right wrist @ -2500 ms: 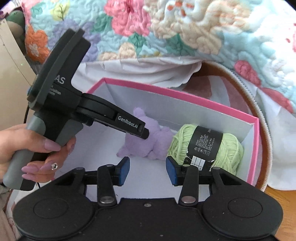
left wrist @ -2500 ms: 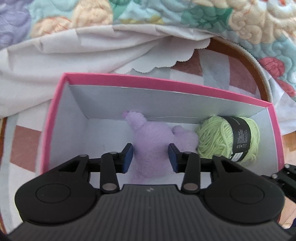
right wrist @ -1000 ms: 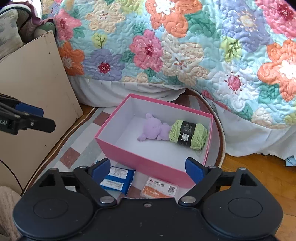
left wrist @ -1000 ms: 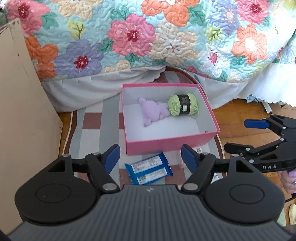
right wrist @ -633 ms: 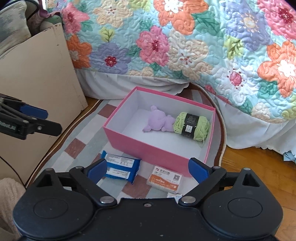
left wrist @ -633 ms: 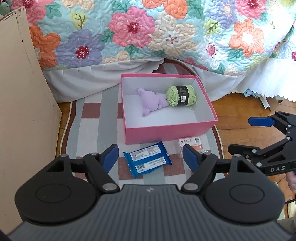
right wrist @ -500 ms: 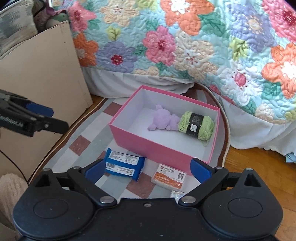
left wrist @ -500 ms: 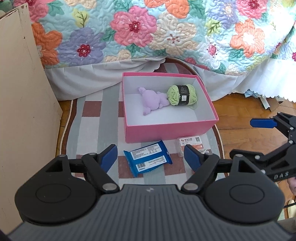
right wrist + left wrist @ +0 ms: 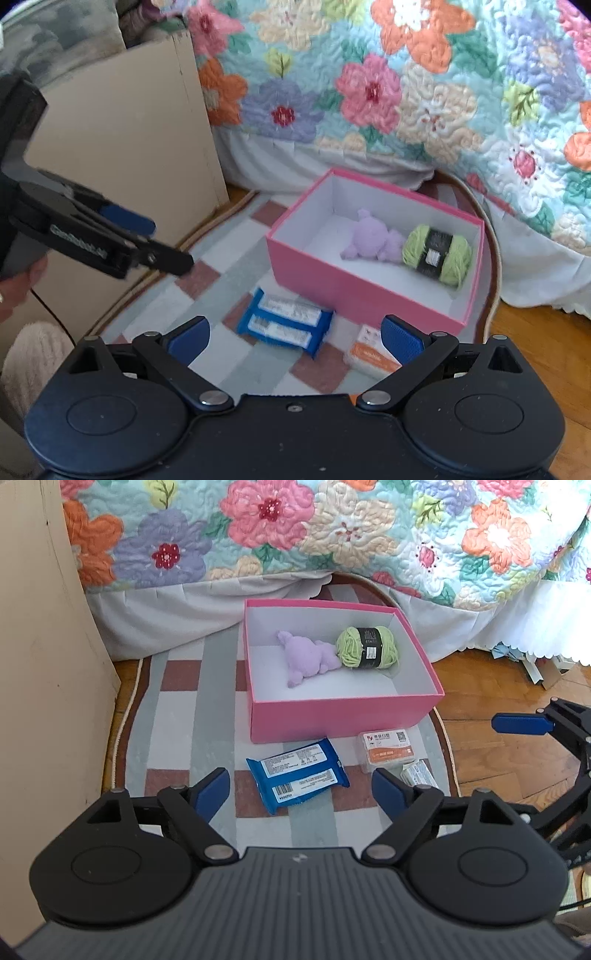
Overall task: Organize objects
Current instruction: 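Raise the left tool out of the box and move it toward the blue wipe pack, then lower the left tool onto the blue wipe pack and close it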
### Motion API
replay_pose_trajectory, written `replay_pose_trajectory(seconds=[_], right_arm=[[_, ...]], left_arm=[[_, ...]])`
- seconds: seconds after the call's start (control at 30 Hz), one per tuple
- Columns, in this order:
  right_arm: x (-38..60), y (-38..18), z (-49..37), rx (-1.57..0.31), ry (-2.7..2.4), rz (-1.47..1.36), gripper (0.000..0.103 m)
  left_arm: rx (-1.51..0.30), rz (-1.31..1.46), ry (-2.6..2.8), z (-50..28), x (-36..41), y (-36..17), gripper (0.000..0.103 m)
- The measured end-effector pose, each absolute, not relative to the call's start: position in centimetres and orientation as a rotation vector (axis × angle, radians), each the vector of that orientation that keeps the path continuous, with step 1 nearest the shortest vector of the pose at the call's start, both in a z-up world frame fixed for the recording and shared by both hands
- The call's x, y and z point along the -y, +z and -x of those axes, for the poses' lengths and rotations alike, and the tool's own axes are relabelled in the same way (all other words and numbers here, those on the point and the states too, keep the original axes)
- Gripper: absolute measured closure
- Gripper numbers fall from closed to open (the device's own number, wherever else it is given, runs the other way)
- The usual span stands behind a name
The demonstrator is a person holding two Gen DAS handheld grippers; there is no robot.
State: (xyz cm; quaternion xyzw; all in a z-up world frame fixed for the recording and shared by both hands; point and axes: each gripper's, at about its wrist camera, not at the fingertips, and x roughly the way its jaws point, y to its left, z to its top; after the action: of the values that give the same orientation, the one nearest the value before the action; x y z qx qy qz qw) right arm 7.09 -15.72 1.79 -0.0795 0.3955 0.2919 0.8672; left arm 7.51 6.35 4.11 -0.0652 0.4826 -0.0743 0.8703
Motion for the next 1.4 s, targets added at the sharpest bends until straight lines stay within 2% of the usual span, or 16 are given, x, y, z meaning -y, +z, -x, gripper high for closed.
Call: replay_pose_trajectory(seconds=[0.27, 0.63, 0.87, 0.97, 1.2, 1.4], right_arm=[[14.5, -0.1, -6.4, -0.787, 0.623, 0.199, 0.002], [12.9, -2.5, -6.4, -0.731, 0.655, 0.299, 0.002], [12.5, -5.3, -6.5, -0.697, 0.743, 0.285, 0.002], [12.3, -6.6, -7.1, -0.719, 0.747, 0.259, 0.002], [11.4, -9.5, -9.8, -0.808, 0.701, 0.229, 0.002], [11.0, -11.9, -11.7, -0.984, 0.726, 0.159, 0.002]], left_arm=[[-1.056, 0.175, -0.171, -7.9, -6.5, 1.5, 0.019], [-1.024, 0.203, -0.147, -8.5, -7.6, -1.6, 0.009], [-1.067, 0.223, -0.147, -9.4, -7.7, -5.1, 0.008], [-1.122, 0.243, -0.141, -9.9, -7.9, -7.2, 0.009], [-1.12, 0.266, -0.132, -10.6, -8.4, -10.3, 0.01], [-1.128, 0.316, -0.093, -11.3, -9.1, -11.8, 0.012]])
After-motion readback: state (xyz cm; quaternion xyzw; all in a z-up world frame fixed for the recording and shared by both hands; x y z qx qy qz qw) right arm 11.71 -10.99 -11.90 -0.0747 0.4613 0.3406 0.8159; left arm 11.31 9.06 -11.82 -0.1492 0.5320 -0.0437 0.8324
